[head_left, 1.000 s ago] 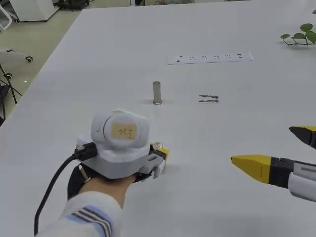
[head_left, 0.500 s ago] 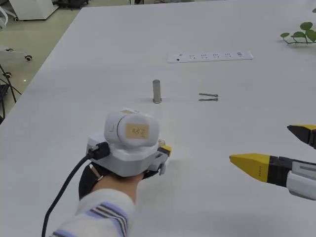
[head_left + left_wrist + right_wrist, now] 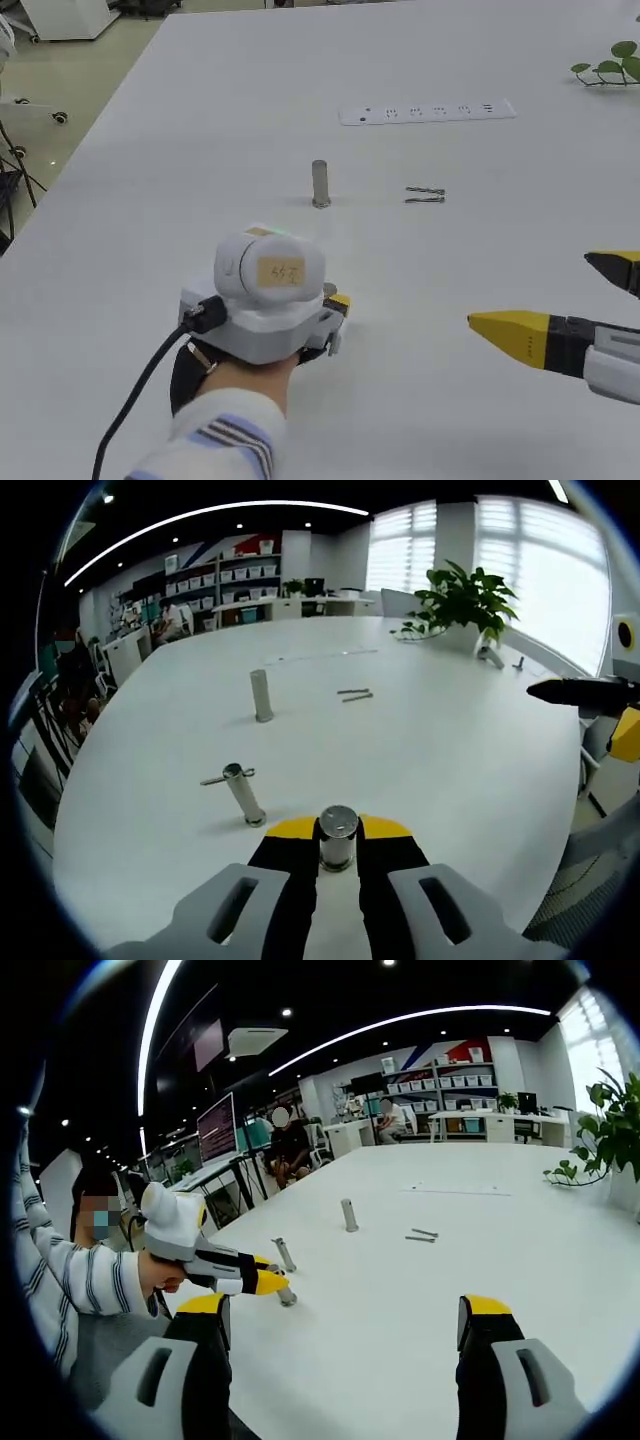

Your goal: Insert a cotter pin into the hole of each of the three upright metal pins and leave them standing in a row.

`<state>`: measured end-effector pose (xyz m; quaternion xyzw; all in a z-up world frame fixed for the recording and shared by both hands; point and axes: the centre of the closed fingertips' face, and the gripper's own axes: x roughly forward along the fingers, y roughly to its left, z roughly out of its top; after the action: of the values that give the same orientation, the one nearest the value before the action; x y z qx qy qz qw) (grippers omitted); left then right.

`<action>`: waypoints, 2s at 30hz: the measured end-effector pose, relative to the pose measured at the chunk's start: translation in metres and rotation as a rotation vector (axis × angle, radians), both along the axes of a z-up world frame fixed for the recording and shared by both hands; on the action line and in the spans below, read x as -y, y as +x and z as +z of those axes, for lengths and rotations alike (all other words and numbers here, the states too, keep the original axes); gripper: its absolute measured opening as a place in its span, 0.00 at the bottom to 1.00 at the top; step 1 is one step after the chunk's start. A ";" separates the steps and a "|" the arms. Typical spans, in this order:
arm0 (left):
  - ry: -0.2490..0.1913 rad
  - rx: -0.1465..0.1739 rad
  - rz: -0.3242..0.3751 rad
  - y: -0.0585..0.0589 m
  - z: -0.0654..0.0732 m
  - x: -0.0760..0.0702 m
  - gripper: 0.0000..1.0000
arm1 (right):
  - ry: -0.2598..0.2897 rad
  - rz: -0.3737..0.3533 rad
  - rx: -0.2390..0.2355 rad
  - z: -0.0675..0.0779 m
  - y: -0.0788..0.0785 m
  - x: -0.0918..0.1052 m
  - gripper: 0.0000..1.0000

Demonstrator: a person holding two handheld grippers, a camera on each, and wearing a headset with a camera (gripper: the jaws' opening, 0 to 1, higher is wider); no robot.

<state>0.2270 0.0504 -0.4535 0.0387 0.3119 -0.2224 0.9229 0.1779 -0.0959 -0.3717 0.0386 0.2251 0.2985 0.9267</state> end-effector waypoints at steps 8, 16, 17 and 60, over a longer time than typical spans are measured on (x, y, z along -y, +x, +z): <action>-0.051 -0.056 -0.064 -0.007 0.005 -0.003 0.18 | 0.002 0.004 -0.004 -0.001 0.000 -0.001 0.93; -0.141 -0.016 -0.215 -0.022 0.030 -0.003 0.46 | 0.002 0.009 -0.009 -0.003 0.000 -0.002 0.92; -0.163 0.009 -0.236 -0.024 0.038 -0.003 0.51 | 0.002 0.009 -0.011 -0.003 0.000 -0.002 0.92; -0.171 0.077 -0.175 -0.048 0.056 -0.054 0.99 | -0.165 0.128 0.011 0.012 0.044 0.011 0.81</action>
<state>0.1790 0.1048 -0.3980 -0.0045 0.2517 -0.3264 0.9111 0.2223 -0.1065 -0.3600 -0.0541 0.2457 0.3379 0.9070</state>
